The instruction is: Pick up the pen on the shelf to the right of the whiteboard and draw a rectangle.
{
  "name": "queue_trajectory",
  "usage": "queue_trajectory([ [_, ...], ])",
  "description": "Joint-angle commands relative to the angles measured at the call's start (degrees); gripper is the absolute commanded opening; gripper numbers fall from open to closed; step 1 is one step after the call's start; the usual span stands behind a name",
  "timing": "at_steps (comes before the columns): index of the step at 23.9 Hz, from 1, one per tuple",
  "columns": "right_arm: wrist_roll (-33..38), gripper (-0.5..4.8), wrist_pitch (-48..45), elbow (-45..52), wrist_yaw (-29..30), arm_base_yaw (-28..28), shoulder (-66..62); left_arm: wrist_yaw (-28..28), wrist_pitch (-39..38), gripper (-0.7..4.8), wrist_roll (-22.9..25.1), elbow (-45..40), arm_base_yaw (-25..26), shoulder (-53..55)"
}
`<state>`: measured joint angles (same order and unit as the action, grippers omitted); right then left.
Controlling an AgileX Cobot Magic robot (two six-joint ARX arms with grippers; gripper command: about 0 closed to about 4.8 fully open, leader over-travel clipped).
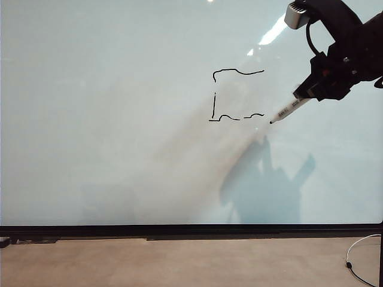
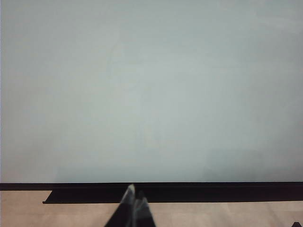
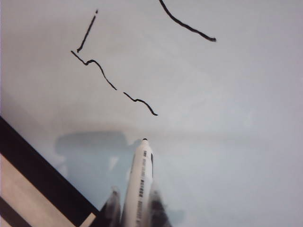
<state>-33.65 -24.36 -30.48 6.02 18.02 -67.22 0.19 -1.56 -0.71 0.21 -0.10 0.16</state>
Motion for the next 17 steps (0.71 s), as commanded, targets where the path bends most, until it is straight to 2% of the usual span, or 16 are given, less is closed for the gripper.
queue_trajectory([
  [1, -2.05, -0.05, 0.39, -0.48, 0.09, 0.07, -0.42, 0.0, 0.33, -0.04, 0.26, 0.17, 0.0, 0.02],
  [17, -7.13, -0.05, -0.26, -1.92, 0.79, 0.07, -2.1, 0.0, 0.35, -0.05, 0.26, 0.15, 0.0, 0.02],
])
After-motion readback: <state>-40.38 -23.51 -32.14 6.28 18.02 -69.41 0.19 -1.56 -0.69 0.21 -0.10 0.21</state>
